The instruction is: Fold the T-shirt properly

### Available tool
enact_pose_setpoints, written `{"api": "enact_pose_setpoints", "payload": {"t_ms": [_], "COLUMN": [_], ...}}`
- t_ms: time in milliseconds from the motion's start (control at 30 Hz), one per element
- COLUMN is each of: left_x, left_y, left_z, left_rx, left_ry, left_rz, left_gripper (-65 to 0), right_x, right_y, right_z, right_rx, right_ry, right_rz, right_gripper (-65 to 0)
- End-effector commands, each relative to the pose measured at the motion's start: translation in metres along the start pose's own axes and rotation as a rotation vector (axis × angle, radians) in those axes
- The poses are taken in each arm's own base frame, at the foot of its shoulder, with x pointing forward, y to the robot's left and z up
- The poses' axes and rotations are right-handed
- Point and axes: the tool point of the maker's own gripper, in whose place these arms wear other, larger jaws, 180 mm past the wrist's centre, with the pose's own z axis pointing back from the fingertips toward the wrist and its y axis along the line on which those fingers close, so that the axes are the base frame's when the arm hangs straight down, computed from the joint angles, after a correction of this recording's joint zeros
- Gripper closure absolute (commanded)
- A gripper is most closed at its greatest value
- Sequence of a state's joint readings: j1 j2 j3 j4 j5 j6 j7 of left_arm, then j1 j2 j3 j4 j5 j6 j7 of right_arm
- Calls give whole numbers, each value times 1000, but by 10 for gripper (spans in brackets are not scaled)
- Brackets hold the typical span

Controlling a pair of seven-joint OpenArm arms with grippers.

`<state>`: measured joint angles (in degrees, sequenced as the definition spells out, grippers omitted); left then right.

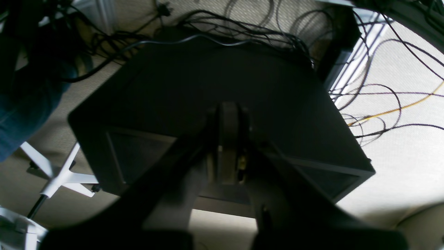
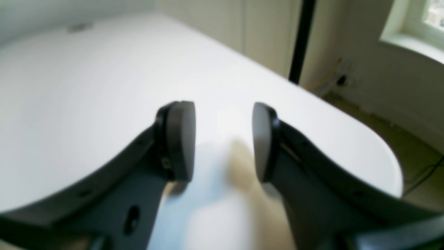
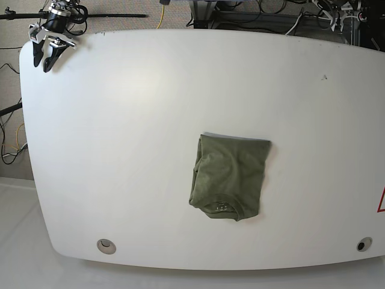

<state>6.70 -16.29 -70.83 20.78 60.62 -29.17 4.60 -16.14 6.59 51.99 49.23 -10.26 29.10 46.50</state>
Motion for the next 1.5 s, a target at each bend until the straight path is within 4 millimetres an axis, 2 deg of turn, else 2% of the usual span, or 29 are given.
{"api": "enact_pose_setpoints", "payload": {"t_ms": [0, 33, 67, 233, 400, 500, 700, 967, 1233, 1367, 1467], "left_x": [1, 1, 2, 3, 3, 3, 3, 3, 6, 15, 15], "left_y": [12, 12, 13, 14, 14, 14, 14, 14, 14, 12, 11], "left_z": [4, 4, 4, 4, 4, 4, 4, 4, 4, 4, 4], "left_rx": [22, 22, 23, 25, 25, 25, 25, 25, 24, 22, 21], "left_ry": [-5, -5, -6, -8, -8, -8, -9, -9, -13, -27, -26], "left_rz": [-3, -3, -2, -1, -1, -1, 1, 1, 1, 0, -5], "left_gripper": [0, 0, 0, 0, 0, 0, 0, 0, 0, 0, 0], "right_x": [-144, -136, -111, -50, -12, 6, 27, 54, 78, 80, 67], "right_y": [9, 6, 1, -9, -14, -21, -35, -76, -123, -140, -151], "right_z": [102, 97, 83, 48, 21, 12, 8, 10, 25, 39, 53], "right_rx": [48, 37, 7, -47, -72, -91, -137, -260, -401, -452, -481], "right_ry": [1119, 1099, 1033, 898, 845, 833, 805, 769, 750, 763, 807], "right_rz": [226, 238, 277, 381, 457, 501, 526, 515, 496, 477, 447], "right_gripper": [-209, -210, -210, -209, -209, -209, -209, -209, -209, -209, -209]}}
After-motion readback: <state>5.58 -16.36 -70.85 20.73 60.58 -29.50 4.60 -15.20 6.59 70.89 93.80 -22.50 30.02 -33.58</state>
